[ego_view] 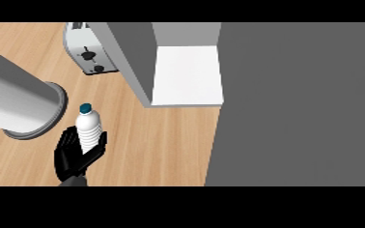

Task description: Pick up the bottled water, place it into the cabinet and close the cabinet

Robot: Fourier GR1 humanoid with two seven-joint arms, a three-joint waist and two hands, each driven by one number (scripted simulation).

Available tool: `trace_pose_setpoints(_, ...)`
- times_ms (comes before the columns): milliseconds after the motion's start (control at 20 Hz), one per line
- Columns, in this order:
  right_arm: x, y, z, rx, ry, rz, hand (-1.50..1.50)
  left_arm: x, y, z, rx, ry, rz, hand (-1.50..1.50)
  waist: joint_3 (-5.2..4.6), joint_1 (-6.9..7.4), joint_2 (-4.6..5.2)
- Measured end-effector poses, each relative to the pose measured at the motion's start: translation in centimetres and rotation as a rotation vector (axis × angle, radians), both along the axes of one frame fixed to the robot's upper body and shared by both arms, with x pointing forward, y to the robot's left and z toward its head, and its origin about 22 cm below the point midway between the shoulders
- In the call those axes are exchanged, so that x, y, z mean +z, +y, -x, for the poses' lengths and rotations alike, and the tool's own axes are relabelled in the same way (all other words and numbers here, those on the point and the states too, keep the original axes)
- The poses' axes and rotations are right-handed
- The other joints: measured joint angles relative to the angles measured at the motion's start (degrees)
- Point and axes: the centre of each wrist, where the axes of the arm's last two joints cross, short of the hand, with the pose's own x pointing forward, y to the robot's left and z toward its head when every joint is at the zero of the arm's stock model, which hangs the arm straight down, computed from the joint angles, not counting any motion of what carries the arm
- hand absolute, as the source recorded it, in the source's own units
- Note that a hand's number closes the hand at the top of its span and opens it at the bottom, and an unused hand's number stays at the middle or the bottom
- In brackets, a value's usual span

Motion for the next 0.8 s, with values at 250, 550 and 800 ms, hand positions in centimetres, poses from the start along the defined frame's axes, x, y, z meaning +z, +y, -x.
trace_pose_setpoints(250,-0.1,-1.1,-0.1,-0.038,-0.013,0.034,-1.5,0.5,-1.1,-1.6,-0.07,-0.032,-0.053,1.5,-0.05,-0.01,0.04)
trace_pose_setpoints(550,-0.5,-1.8,-0.2,-0.065,-0.027,0.042,-1.5,2.0,-5.8,-5.3,-0.423,-0.076,-0.063,1.5,-0.04,-1.28,0.06)
trace_pose_setpoints(800,-0.6,-3.4,-0.1,-0.113,-0.036,0.078,-1.5,3.6,-9.3,-7.7,-0.596,-0.115,-0.008,1.5,-0.03,-0.94,0.0)
